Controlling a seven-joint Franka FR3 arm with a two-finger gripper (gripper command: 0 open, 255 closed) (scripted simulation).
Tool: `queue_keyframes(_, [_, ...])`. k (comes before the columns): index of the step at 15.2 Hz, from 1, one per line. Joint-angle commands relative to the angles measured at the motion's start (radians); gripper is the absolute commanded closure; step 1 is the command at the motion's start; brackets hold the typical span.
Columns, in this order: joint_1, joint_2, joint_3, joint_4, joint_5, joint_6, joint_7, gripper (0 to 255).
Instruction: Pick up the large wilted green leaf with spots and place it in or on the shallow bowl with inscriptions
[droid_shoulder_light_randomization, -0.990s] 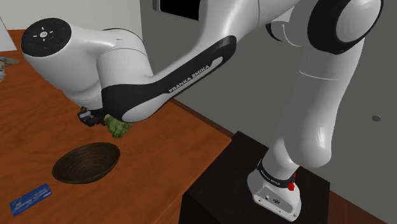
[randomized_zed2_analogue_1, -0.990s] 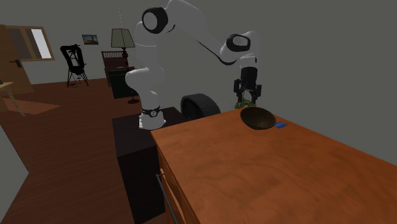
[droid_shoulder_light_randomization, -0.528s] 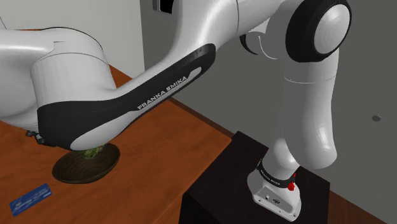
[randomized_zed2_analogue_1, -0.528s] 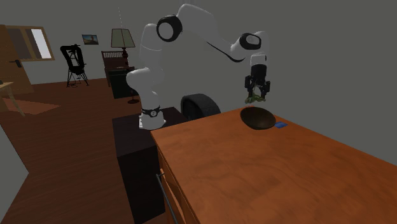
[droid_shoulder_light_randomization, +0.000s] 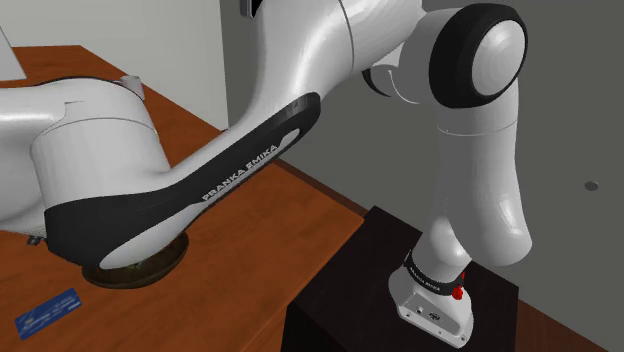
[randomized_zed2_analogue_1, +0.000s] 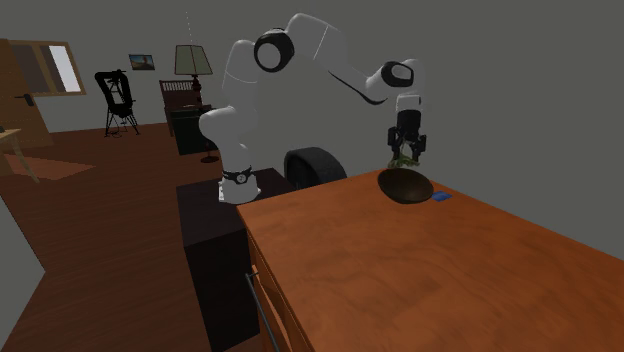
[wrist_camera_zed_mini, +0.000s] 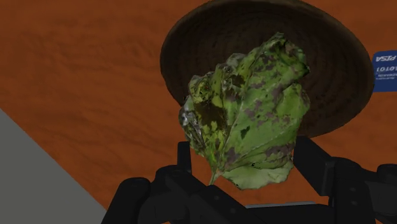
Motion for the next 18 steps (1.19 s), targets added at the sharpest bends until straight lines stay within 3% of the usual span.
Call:
queue_keyframes(1, [0.002, 0.01, -0.003, -0.012, -0.008, 0.016, 0.015, 255])
queue_keyframes(7, [0.006, 0.048, -0.016, -0.041, -0.037, 0.065, 0.057, 255])
queue_keyframes(15, [0.006, 0.048, -0.016, -0.041, -0.037, 0.065, 0.057, 255])
queue_keyframes(16, [0.006, 0.048, -0.016, -0.041, -0.037, 0.065, 0.057, 0])
queue_keyframes(18, [0.006, 0.048, -0.016, -0.041, -0.037, 0.065, 0.057, 0])
